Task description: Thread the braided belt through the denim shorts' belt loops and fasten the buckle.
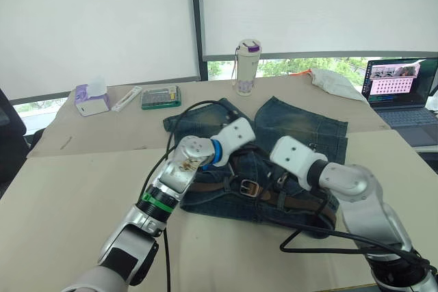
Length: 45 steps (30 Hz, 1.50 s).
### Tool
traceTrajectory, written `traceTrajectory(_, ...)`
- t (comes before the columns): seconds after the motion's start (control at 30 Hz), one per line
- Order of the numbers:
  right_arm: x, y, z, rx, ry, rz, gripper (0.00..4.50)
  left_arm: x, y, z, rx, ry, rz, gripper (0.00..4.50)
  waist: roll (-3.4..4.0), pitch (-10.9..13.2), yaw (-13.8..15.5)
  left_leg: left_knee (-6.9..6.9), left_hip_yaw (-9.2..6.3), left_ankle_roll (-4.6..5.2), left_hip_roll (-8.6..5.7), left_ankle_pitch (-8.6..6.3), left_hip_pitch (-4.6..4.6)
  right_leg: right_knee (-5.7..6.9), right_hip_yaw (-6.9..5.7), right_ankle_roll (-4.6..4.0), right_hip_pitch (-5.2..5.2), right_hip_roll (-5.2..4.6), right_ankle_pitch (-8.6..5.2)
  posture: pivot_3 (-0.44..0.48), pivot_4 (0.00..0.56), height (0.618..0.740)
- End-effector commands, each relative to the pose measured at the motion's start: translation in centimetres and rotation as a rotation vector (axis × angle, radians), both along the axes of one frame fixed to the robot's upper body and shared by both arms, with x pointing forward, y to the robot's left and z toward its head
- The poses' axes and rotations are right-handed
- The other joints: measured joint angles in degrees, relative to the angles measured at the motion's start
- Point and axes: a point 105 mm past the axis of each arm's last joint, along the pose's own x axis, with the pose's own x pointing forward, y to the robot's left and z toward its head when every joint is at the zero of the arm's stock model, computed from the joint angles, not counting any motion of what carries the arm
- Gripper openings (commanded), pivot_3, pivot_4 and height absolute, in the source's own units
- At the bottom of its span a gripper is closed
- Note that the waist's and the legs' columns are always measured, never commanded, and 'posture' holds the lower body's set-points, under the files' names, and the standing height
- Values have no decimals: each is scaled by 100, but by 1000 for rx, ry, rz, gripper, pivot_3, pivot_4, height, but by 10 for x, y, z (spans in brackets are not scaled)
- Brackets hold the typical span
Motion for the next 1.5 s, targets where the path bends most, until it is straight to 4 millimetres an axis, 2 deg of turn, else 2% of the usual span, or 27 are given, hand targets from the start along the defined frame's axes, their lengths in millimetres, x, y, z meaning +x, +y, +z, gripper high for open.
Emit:
traceTrajectory(0.03, -15, -1, -2, 70, 63, 0, 2765, 11, 22, 19, -236, 58, 151, 0, 1, -1, 28, 0, -1, 0, -1, 0, 0, -1, -1, 1, 1, 0, 0, 0, 150, 740)
traceTrajectory(0.23, -22, 4, -60, 28, 210, -7, 2765, 17, 61, 16, -556, 252, 390, 0, -3, -1, -3, 0, -3, -4, -1, 2, 2, 0, 0, 1, -1, -5, 1, 0, 150, 740)
traceTrajectory(0.3, -23, 1, -77, -12, 246, -10, 2765, 19, 83, 9, -664, 332, 503, 0, -4, -1, -5, 1, -3, -5, -1, 3, 4, 2, 1, 1, -2, -5, 0, 0, 150, 740)
traceTrajectory(0.37, -23, 1, -83, -7, 260, -10, 2765, 18, 105, 1, -740, 389, 606, 0, -5, 0, -15, 0, -2, -6, -1, 3, 8, 1, 1, 1, 0, -4, 0, 0, 150, 740)
traceTrajectory(0.43, -22, 0, -83, -4, 253, -8, 2765, 13, 112, -4, -728, 410, 620, 0, -4, 0, -35, -3, 0, -8, 2, 4, 12, 1, 4, 1, -1, -1, 0, 0, 150, 740)
traceTrajectory(0.63, -13, 0, -71, 72, 236, -21, 2765, -9, 94, 1, -626, 339, 436, 0, -13, 3, 21, -4, 0, -12, -2, 3, 18, -3, 0, 0, 9, -1, 1, 0, 150, 740)
traceTrajectory(0.73, -21, 4, -57, 200, 287, 26, 2765, -13, 88, -3, -587, 340, 379, 0, -12, 2, 22, -4, 0, -12, -2, 3, 18, -4, 1, 0, 9, -1, 1, 0, 150, 740)
traceTrajectory(0.83, -33, 7, -54, 229, 332, 75, 2765, -12, 87, -4, -594, 345, 374, 0, -12, 3, 9, -6, 0, -11, -1, 2, 19, -6, 1, 0, 10, -1, 1, 0, 150, 740)
traceTrajectory(0.9, -33, 7, -53, 239, 329, 64, 2765, -11, 87, -4, -592, 344, 374, 0, -12, 3, -6, -7, 0, -11, 2, 2, 19, -6, 2, 0, 10, 0, 1, 0, 150, 740)
traceTrajectory(1.27, -19, 1, -78, 4, 279, 8, 2765, -9, 82, -1, -598, 338, 355, 0, -13, 3, 3, -8, 1, -12, 3, 3, 19, -7, 2, -1, 9, -3, 1, 0, 150, 740)
traceTrajectory(1.4, -11, -2, -80, -38, 257, -9, 2765, -10, 80, 0, -597, 332, 347, 0, -14, 4, -1, -8, 1, -12, 3, 3, 19, -8, 2, -1, 9, -1, 1, 0, 150, 740)
traceTrajectory(1.5, -8, -3, -76, -14, 250, -27, 2019, -10, 80, -1, -595, 330, 344, 0, -14, 4, 7, -8, 1, -12, 3, 3, 19, -7, 2, -1, 9, -2, 1, 0, 150, 740)
